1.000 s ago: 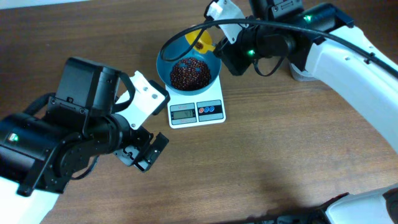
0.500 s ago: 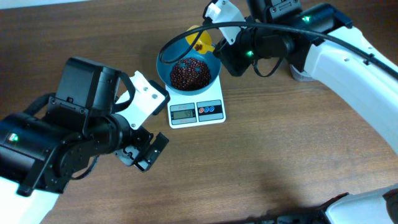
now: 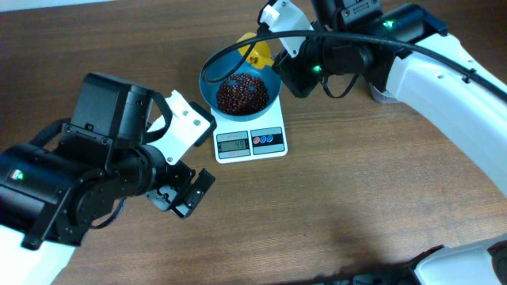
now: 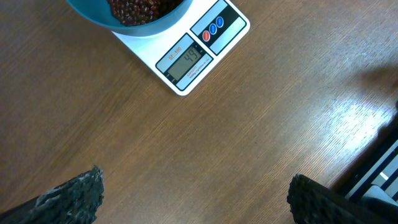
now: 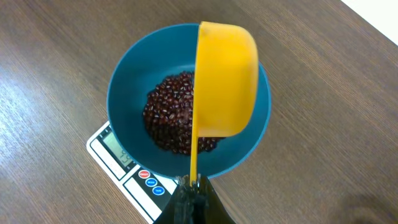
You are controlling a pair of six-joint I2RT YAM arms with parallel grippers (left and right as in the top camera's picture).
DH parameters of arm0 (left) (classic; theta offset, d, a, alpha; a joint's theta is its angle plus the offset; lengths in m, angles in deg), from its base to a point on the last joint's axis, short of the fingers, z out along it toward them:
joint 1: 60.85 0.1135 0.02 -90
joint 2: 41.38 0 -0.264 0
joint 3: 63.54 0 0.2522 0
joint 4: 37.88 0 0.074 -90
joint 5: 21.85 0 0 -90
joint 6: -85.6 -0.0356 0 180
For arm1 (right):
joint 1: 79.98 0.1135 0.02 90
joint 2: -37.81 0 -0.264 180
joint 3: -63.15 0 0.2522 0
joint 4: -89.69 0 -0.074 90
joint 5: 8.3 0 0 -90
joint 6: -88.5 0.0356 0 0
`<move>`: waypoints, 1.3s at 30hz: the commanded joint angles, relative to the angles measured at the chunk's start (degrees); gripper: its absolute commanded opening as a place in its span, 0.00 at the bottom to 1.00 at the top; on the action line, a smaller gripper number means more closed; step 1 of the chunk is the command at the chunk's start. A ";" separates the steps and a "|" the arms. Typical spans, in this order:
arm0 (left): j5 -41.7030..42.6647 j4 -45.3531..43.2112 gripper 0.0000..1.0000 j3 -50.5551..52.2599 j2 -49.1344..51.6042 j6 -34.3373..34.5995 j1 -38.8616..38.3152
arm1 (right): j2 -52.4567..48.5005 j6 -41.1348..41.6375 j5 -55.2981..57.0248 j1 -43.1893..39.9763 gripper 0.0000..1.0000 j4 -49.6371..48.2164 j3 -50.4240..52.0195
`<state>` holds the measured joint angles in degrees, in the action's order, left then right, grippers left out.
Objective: Scoop item into bowl and weigh 50g on scale
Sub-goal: 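Tilt the scoop over the teal bowl to pour beans in, then pull the empty scoop back toward the right side with the right gripper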
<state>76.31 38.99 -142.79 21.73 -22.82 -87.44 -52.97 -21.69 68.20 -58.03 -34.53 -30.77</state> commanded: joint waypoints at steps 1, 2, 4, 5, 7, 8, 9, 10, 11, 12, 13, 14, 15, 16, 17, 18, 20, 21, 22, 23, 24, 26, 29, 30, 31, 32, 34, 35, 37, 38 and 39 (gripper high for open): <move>0.59 -0.07 0.99 -0.79 -0.22 0.39 0.13 | 1.29 -0.39 0.63 0.44 0.04 0.35 -1.49; 0.59 -0.07 0.99 -0.79 -0.22 0.39 0.13 | 1.53 -0.39 0.63 0.55 0.04 0.24 -1.53; 0.59 -0.07 0.99 -0.79 -0.22 0.39 0.13 | 1.55 -0.39 0.46 0.50 0.04 0.22 -1.51; 0.59 -0.07 0.99 -0.79 -0.22 0.39 0.13 | 1.55 -0.37 0.44 0.48 0.04 0.22 -1.51; 0.59 -0.07 0.99 -0.76 -0.22 0.39 0.13 | 1.55 -0.37 -0.07 0.48 0.04 0.26 -1.51; 0.59 -0.07 0.99 -0.79 -0.22 0.39 0.13 | 1.55 -0.37 -1.18 0.48 0.04 0.24 -1.51; 0.59 -0.07 0.99 -0.79 -0.22 0.39 0.13 | 1.55 -0.37 -2.43 0.48 0.04 0.22 -1.51; 0.59 -0.09 0.99 -0.79 -0.22 0.39 0.13 | 1.55 -0.33 -3.02 0.48 0.04 0.24 -1.51; 0.59 -0.09 0.99 -0.79 -0.22 0.39 0.13 | 1.55 -0.33 -3.02 0.48 0.04 0.24 -1.51; 0.59 -0.07 0.99 -0.79 -0.22 0.39 0.13 | 1.55 -0.35 -3.02 0.48 0.04 0.24 -1.51; 0.59 -0.07 0.99 -0.76 -0.22 0.37 0.13 | 1.55 -0.35 -2.99 0.48 0.04 0.24 -1.51; 0.59 -0.07 0.99 -0.76 -0.22 0.37 0.13 | 1.55 -0.37 -2.95 0.48 0.04 0.22 -1.51; 0.59 -0.09 0.99 -0.79 -0.22 0.39 0.13 | 1.55 -0.37 -2.75 0.48 0.04 0.20 -1.51; 0.59 -0.07 0.99 -0.79 -0.22 0.39 0.13 | 1.55 -0.39 -2.34 0.48 0.04 0.22 -1.51; 0.59 -0.09 0.99 -0.79 -0.22 0.39 0.13 | 1.53 -0.39 -2.34 0.48 0.04 0.22 -1.51; 0.59 -0.07 0.99 -0.79 -0.22 0.39 0.13 | 1.53 -0.42 -2.34 0.48 0.04 0.22 -1.51; 0.59 -0.07 0.99 -0.79 -0.22 0.39 0.13 | 1.53 -0.42 -2.10 0.48 0.04 0.22 -1.51; 0.59 -0.07 0.99 -0.79 -0.22 0.39 0.13 | 1.53 -0.42 -0.92 0.48 0.04 0.22 -1.51; 0.59 -0.09 0.99 -0.79 -0.22 0.39 0.13 | 1.53 -0.39 0.22 0.48 0.04 0.24 -1.51; 0.59 -0.09 0.99 -0.79 -0.22 0.39 0.13 | 1.53 -0.42 0.92 0.48 0.04 0.24 -1.51; 0.59 -0.09 0.99 -0.76 -0.22 0.39 0.13 | 1.53 -0.39 0.85 0.48 0.04 0.22 -1.51; 0.59 -0.09 0.99 -0.79 -0.22 0.37 0.13 | 1.53 -0.37 -0.22 0.48 0.04 0.24 -1.51; 0.59 -0.09 0.99 -0.79 -0.22 0.39 0.13 | 1.53 -0.35 -4.87 0.48 0.04 0.28 -1.51; 0.59 -0.07 0.99 -0.76 -0.22 0.39 0.13 | 1.53 -0.35 -6.56 0.48 0.04 0.42 -1.51; 0.59 -0.09 0.99 -0.79 -0.22 0.39 0.13 | 1.53 -0.33 -7.13 0.48 0.04 0.70 -1.51; 0.59 -0.07 0.99 -0.76 -0.22 0.39 0.13 | 1.53 0.39 -7.13 0.48 0.04 0.83 -1.51; 0.59 -0.09 0.99 -0.79 -0.22 0.39 0.13 | 1.53 3.67 -7.89 0.35 0.04 0.85 -1.51; 0.59 -0.09 0.99 -0.79 -0.22 0.39 0.13 | 1.53 4.85 -9.29 -0.02 0.04 0.87 -1.51; 0.59 -0.07 0.99 -0.79 -0.22 0.39 0.13 | 1.53 8.50 -15.56 -2.45 0.04 0.90 -1.51; 0.59 -0.09 0.99 -0.79 -0.22 0.39 0.13 | 1.53 8.94 -19.37 -4.20 0.04 0.92 -1.51; 0.59 -0.09 0.99 -0.79 -0.22 0.39 0.13 | 1.53 8.94 -23.43 -6.16 0.04 0.98 -1.51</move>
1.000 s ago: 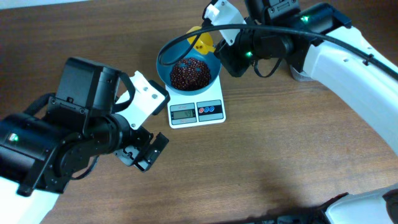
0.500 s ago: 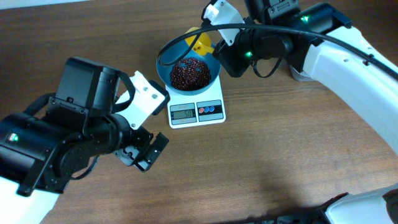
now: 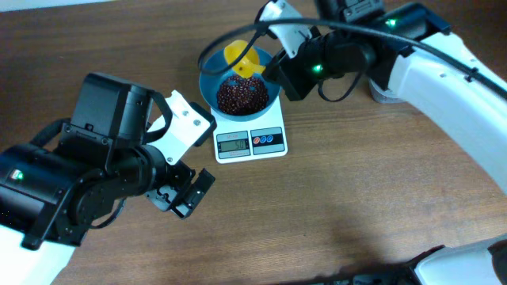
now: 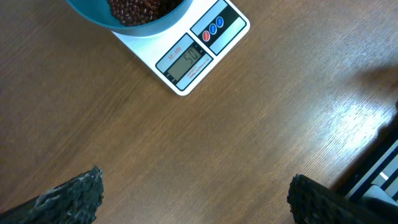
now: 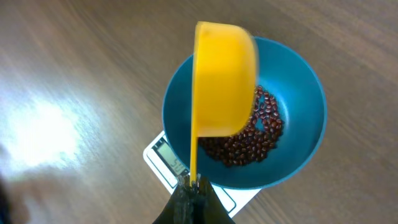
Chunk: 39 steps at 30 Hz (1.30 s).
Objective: Scoop item into bowl and weigh 50g on scale
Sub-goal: 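Pull the empty scoop back toward the right side with the right gripper, then lower the yellow scoop onto the table right of the scale and release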
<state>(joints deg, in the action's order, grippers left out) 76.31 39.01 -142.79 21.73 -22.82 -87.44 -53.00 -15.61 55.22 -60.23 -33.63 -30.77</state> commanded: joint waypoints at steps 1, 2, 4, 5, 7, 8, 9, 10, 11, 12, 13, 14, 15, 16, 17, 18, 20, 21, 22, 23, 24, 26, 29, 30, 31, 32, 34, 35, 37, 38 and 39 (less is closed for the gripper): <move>0.59 -0.11 0.99 -0.79 -0.22 0.39 0.13 | 1.55 2.86 -15.45 -6.49 0.04 0.15 -1.51; 0.59 -0.11 0.99 -0.76 -0.22 0.39 0.13 | 1.51 2.91 -19.82 -8.87 0.04 0.11 -1.51; 0.59 -0.11 0.99 -0.76 -0.22 0.39 0.13 | 1.51 4.44 -24.55 -12.33 0.04 0.13 -1.51; 0.59 -0.11 0.99 -0.76 -0.22 0.37 0.13 | 1.51 4.90 -27.23 -14.38 0.04 0.17 -1.51; 0.59 -0.09 0.99 -0.76 -0.22 0.39 0.13 | 1.51 5.27 -30.97 -18.88 0.04 0.20 -1.51; 0.59 -0.11 0.99 -0.76 -0.22 0.39 0.13 | 1.51 5.20 -30.38 -21.73 0.04 0.22 -1.51; 0.59 -0.09 0.99 -0.76 -0.22 0.39 0.13 | 1.51 5.18 -29.59 -23.91 0.04 0.39 -1.51; 0.59 -0.09 0.99 -0.79 -0.22 0.39 0.13 | 1.51 5.18 -28.20 -26.40 0.04 0.92 -1.51; 0.59 -0.09 0.99 -0.79 -0.22 0.39 0.13 | 1.51 5.07 -25.99 -30.16 0.04 2.08 -1.51; 0.59 -0.09 0.99 -0.79 -0.22 0.39 0.13 | 1.51 3.85 -24.24 -32.72 0.04 3.19 -1.51; 0.59 -0.11 0.99 -0.76 -0.22 0.39 0.13 | 1.51 1.44 -21.86 -35.26 0.04 4.48 -1.51; 0.59 -0.09 0.99 -0.79 -0.22 0.39 0.13 | 1.51 -2.05 -16.20 -38.56 0.04 6.40 -1.51; 0.59 -0.09 0.99 -0.79 -0.22 0.39 0.13 | 1.51 -4.94 -10.23 -40.39 0.04 7.65 -1.51; 0.59 -0.09 0.99 -0.79 -0.22 0.39 0.13 | 1.51 -7.34 -2.97 -41.48 0.04 8.15 -1.51; 0.59 -0.09 0.99 -0.76 -0.22 0.39 0.13 | 1.51 -9.57 2.34 -41.57 0.04 8.11 -1.51; 0.59 -0.11 0.99 -0.76 -0.22 0.39 0.13 | 1.51 -11.52 6.40 -41.51 0.04 8.11 -1.51; 0.59 -0.11 0.99 -0.76 -0.22 0.39 0.13 | 1.51 -14.73 16.76 -41.11 0.04 8.13 -1.49; 0.59 -0.11 0.99 -0.79 -0.22 0.39 0.13 | 1.51 -15.93 20.61 -40.68 0.04 8.20 -1.49; 0.59 -0.09 0.99 -0.76 -0.22 0.39 0.13 | 1.51 -15.93 24.26 -39.91 0.04 8.35 -1.49; 0.59 -0.09 0.99 -0.76 -0.22 0.39 0.13 | 1.51 -15.93 27.47 -38.97 0.04 8.55 -1.49; 0.59 -0.11 0.99 -0.79 -0.22 0.39 0.13 | 1.51 -15.91 30.25 -37.88 0.04 8.57 -1.49; 0.59 -0.11 0.99 -0.79 -0.22 0.39 0.13 | 1.51 -15.91 35.91 -35.08 0.04 8.57 -1.49; 0.59 -0.09 0.99 -0.79 -0.22 0.39 0.13 | 1.66 -15.91 40.30 -32.04 0.04 8.00 -1.49; 0.59 -0.11 0.99 -0.76 -0.22 0.39 0.13 | 2.25 -15.85 40.63 -31.30 0.04 7.45 -1.51; 0.59 -0.09 0.99 -0.79 -0.22 0.39 0.13 | 3.37 -14.51 39.98 -30.69 0.04 7.19 -1.75; 0.59 -0.09 0.99 -0.76 -0.22 0.39 0.13 | 5.66 -11.06 37.31 -30.08 0.04 7.32 -2.99; 0.59 -0.09 0.99 -0.76 -0.22 0.39 0.13 | 10.51 -6.43 32.22 -29.88 0.04 9.09 -6.08; 0.59 -0.09 0.99 -0.76 -0.22 0.39 0.13 | 14.03 -4.04 30.93 -29.99 0.04 11.98 -8.44; 0.59 -0.09 0.99 -0.76 -0.22 0.39 0.13 | 21.05 0.74 30.93 -30.01 0.04 20.02 -11.21; 0.59 -0.11 0.99 -0.76 -0.22 0.39 0.13 | 24.46 3.91 30.29 -29.99 0.04 24.04 -11.26; 0.59 -0.09 0.99 -0.76 -0.22 0.39 0.13 | 27.85 5.88 27.56 -29.99 0.04 29.20 -11.23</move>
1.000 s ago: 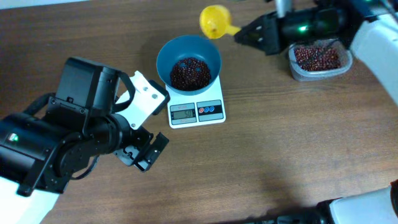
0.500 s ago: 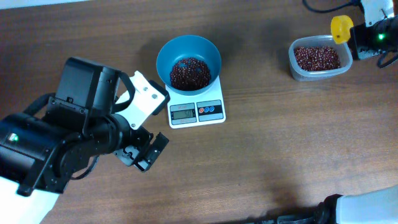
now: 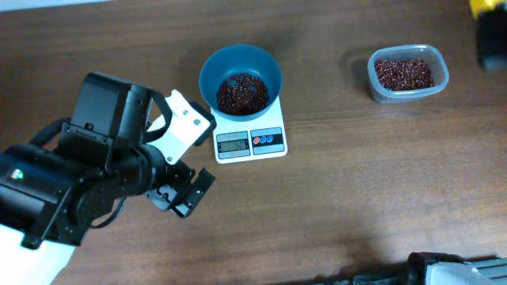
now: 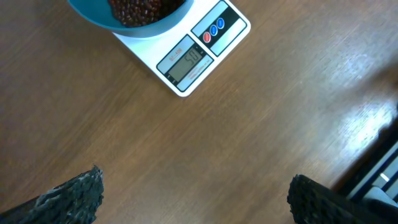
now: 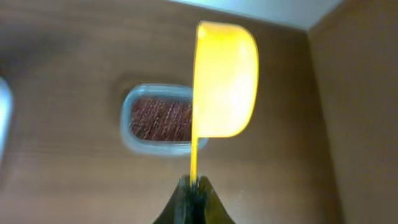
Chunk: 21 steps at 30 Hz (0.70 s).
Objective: Scoop item into bowl and weigh 50g on scale
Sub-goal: 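Lower the yellow scoop onto the table right of the scale and release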
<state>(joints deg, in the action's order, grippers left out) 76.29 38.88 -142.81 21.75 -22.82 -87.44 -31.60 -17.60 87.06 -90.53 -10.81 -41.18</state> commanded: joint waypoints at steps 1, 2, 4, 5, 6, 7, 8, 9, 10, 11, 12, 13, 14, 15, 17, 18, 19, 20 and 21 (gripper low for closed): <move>0.61 0.07 0.99 -0.74 -0.24 0.39 0.13 | 9.33 8.28 -7.87 0.31 0.04 11.02 -0.66; 0.61 0.04 0.99 -0.74 -0.24 0.39 0.13 | 13.29 9.03 -13.29 0.31 0.04 16.61 0.13; 0.61 0.04 0.99 -0.74 -0.24 0.39 0.13 | 18.95 15.54 -17.20 0.31 0.04 18.53 3.69; 0.61 0.04 0.99 -0.74 -0.24 0.39 0.13 | 21.68 19.06 -17.90 0.31 0.04 18.40 6.60; 0.61 0.04 0.99 -0.74 -0.24 0.39 0.13 | 24.92 23.71 -18.32 0.31 0.04 18.01 11.06; 0.61 0.04 0.99 -0.74 -0.24 0.39 0.13 | 27.71 29.00 -18.97 0.31 0.04 16.68 16.11; 0.61 0.04 0.99 -0.74 -0.24 0.39 0.13 | 30.60 33.73 -21.27 0.31 0.04 13.79 22.10; 0.61 0.07 0.99 -0.74 -0.24 0.37 0.13 | 32.65 36.61 -23.91 0.31 0.04 10.27 27.21; 0.61 0.04 0.99 -0.74 -0.24 0.39 0.13 | 34.07 39.19 -26.43 0.31 0.04 6.47 31.69; 0.61 0.07 0.99 -0.74 -0.24 0.37 0.13 | 35.65 44.06 -30.36 0.31 0.04 -1.99 40.96; 0.61 0.07 0.99 -0.74 -0.24 0.39 0.13 | 35.58 46.77 -31.89 0.31 0.04 -8.70 47.76; 0.61 0.04 0.99 -0.74 -0.24 0.39 0.13 | 35.19 49.13 -32.57 0.31 0.04 -16.09 54.21; 0.61 0.04 0.99 -0.74 -0.24 0.37 0.13 | 34.80 50.77 -32.83 0.31 0.04 -22.53 59.30; 0.61 0.04 0.99 -0.74 -0.24 0.39 0.13 | 34.64 51.12 -32.79 0.31 0.04 -26.93 62.86; 0.61 0.04 0.99 -0.74 -0.24 0.39 0.13 | 34.60 51.15 -32.54 0.31 0.04 -31.74 67.58; 0.61 0.04 0.99 -0.74 -0.24 0.39 0.13 | 34.60 51.15 -32.35 0.31 0.04 -33.55 69.59; 0.61 0.04 0.99 -0.74 -0.24 0.39 0.13 | 34.60 51.67 -31.10 0.31 0.04 -34.34 71.28; 0.61 0.04 0.99 -0.74 -0.24 0.39 0.13 | 34.60 53.13 -28.83 0.31 0.04 -34.32 72.13; 0.61 0.04 0.99 -0.74 -0.24 0.37 0.13 | 34.60 53.31 -25.24 0.31 0.04 -34.32 72.63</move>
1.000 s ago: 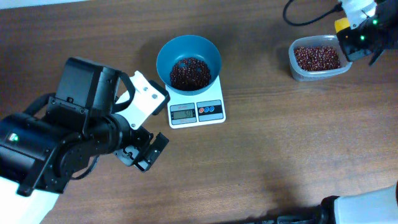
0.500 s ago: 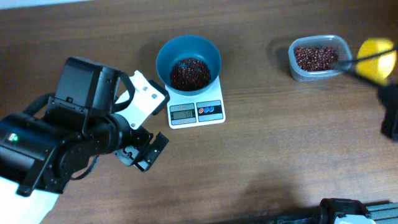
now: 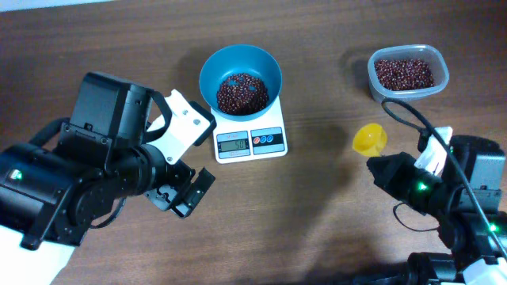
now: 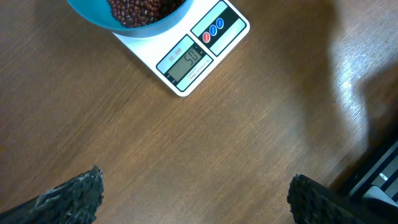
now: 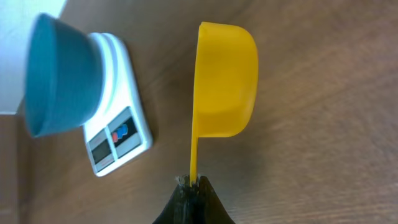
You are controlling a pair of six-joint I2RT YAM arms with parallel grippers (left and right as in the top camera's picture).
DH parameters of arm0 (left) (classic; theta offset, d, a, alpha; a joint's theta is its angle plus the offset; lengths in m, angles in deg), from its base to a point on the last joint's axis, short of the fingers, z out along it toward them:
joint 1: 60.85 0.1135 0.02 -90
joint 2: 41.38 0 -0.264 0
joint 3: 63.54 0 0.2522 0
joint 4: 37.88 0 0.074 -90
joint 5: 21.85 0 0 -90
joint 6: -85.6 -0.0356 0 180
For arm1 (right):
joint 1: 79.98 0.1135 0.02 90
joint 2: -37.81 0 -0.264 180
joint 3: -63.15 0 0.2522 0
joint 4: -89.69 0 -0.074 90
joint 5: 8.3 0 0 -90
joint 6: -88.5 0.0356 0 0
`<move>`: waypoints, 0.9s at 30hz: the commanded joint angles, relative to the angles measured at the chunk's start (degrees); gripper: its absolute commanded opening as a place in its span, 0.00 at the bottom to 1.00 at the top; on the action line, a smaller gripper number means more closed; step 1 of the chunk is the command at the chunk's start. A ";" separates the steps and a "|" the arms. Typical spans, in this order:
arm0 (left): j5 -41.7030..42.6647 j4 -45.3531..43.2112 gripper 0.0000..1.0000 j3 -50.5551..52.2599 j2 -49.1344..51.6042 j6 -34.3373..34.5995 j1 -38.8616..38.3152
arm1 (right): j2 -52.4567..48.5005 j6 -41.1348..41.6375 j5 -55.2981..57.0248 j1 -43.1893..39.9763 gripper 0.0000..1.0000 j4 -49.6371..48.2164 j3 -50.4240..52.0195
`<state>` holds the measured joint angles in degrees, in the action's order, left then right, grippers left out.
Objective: Scoop item into bowl and weigh 50g on scale
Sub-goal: 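Lower the yellow scoop onto the table right of the scale and release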
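A blue bowl point(image 3: 239, 77) of dark red beans stands on the white scale point(image 3: 250, 142), whose display point(image 4: 187, 60) reads about 50. My right gripper point(image 5: 193, 184) is shut on the thin handle of the yellow scoop point(image 5: 224, 81), held over the table right of the scale; overhead the yellow scoop point(image 3: 369, 138) shows at centre right. A clear tub of beans point(image 3: 407, 74) sits at the back right. My left gripper point(image 4: 196, 193) hangs open above bare wood in front of the scale, with nothing between its fingers.
The wooden table point(image 3: 301, 214) carries only the scale, bowl and tub. My left arm's bulky body point(image 3: 87, 174) fills the near left, and my right arm point(image 3: 444, 198) the near right. A cable point(image 3: 408, 119) loops beside the scoop.
My right gripper, still holding the scoop, was up at the far right corner near the bean tub and is now low at the near right, scoop between scale and tub. The left arm stayed put.
The scoop was tipped over the blue bowl with the scale reading in the forties. Then it was still over the bowl and the display read 50. After that it was off by the bean tub, and now it hangs over the table right of the scale.
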<state>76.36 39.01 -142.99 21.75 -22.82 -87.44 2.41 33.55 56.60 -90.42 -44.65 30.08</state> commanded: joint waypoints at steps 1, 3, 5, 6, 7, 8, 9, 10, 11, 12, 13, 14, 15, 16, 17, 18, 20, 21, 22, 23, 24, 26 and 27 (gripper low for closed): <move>0.55 -0.09 0.99 -0.57 -0.24 0.39 0.13 | 0.59 2.62 8.33 0.20 0.04 -0.48 1.53; 0.55 -0.09 0.99 -0.57 -0.24 0.39 0.13 | 0.59 6.19 12.81 0.20 0.22 -0.90 1.53; 0.55 -0.09 0.99 -0.57 -0.24 0.37 0.13 | 0.59 6.16 14.43 0.20 0.55 -2.86 1.53; 0.55 -0.09 0.99 -0.57 -0.24 0.39 0.13 | 0.59 6.16 14.32 0.20 0.68 -3.69 1.53; 0.55 -0.09 0.99 -0.57 -0.24 0.39 0.13 | 0.59 6.16 13.68 0.20 0.75 -3.85 1.53; 0.55 -0.09 0.99 -0.57 -0.24 0.39 0.13 | 0.59 6.16 13.07 0.20 0.92 -3.41 1.53; 0.55 -0.09 0.99 -0.57 -0.24 0.39 0.13 | 0.59 6.16 13.07 0.20 0.99 -2.86 1.53; 0.55 -0.09 0.99 -0.57 -0.24 0.39 0.13 | 0.59 6.16 13.09 0.20 0.99 -2.47 1.53; 0.55 -0.07 0.99 -0.57 -0.24 0.39 0.13 | 0.57 6.14 13.14 0.20 0.99 -2.16 1.53; 0.55 -0.07 0.99 -0.57 -0.24 0.39 0.13 | 0.44 6.16 13.09 0.20 0.99 -2.16 1.53; 0.55 -0.09 0.99 -0.57 -0.24 0.39 0.13 | -0.33 6.16 11.21 0.26 0.99 -3.08 1.53; 0.55 -0.09 0.99 -0.57 -0.24 0.37 0.13 | -1.03 6.14 7.85 0.26 0.99 -4.63 1.53; 0.55 -0.09 0.99 -0.57 -0.24 0.39 0.13 | -1.75 6.14 3.80 0.26 0.99 -6.73 1.53; 0.55 -0.09 0.99 -0.57 -0.24 0.37 0.13 | -2.91 6.12 -1.36 0.26 0.99 -9.62 1.53; 0.55 -0.09 0.99 -0.57 -0.24 0.39 0.13 | -3.69 6.12 -1.64 0.26 0.99 -9.90 1.53; 0.55 -0.09 0.99 -0.57 -0.24 0.39 0.13 | -5.31 6.14 -0.87 0.24 0.99 -9.99 1.53; 0.55 -0.09 0.99 -0.57 -0.24 0.39 0.13 | -8.13 6.14 -1.07 0.24 0.99 -10.12 1.53; 0.55 -0.09 0.99 -0.57 -0.24 0.39 0.13 | -9.90 6.12 -1.05 0.24 0.99 -10.12 1.53; 0.55 -0.09 0.99 -0.57 -0.24 0.39 0.13 | -11.82 6.12 -1.03 0.24 0.99 -10.14 1.53; 0.55 -0.09 0.99 -0.57 -0.24 0.39 0.13 | -15.19 6.12 -1.05 0.26 0.99 -10.32 1.53; 0.55 -0.07 0.99 -0.57 -0.24 0.39 0.13 | -18.45 6.12 -1.03 0.24 0.99 -10.34 1.53; 0.55 -0.09 0.99 -0.57 -0.24 0.39 0.13 | -24.44 6.10 -0.48 0.24 0.99 -10.32 1.51; 0.55 -0.09 0.99 -0.57 -0.24 0.39 0.13 | -26.40 5.90 -0.42 0.24 0.99 -10.27 1.40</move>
<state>76.36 38.93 -142.99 21.75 -22.82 -87.44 -20.21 39.88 56.18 -90.42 -54.94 31.61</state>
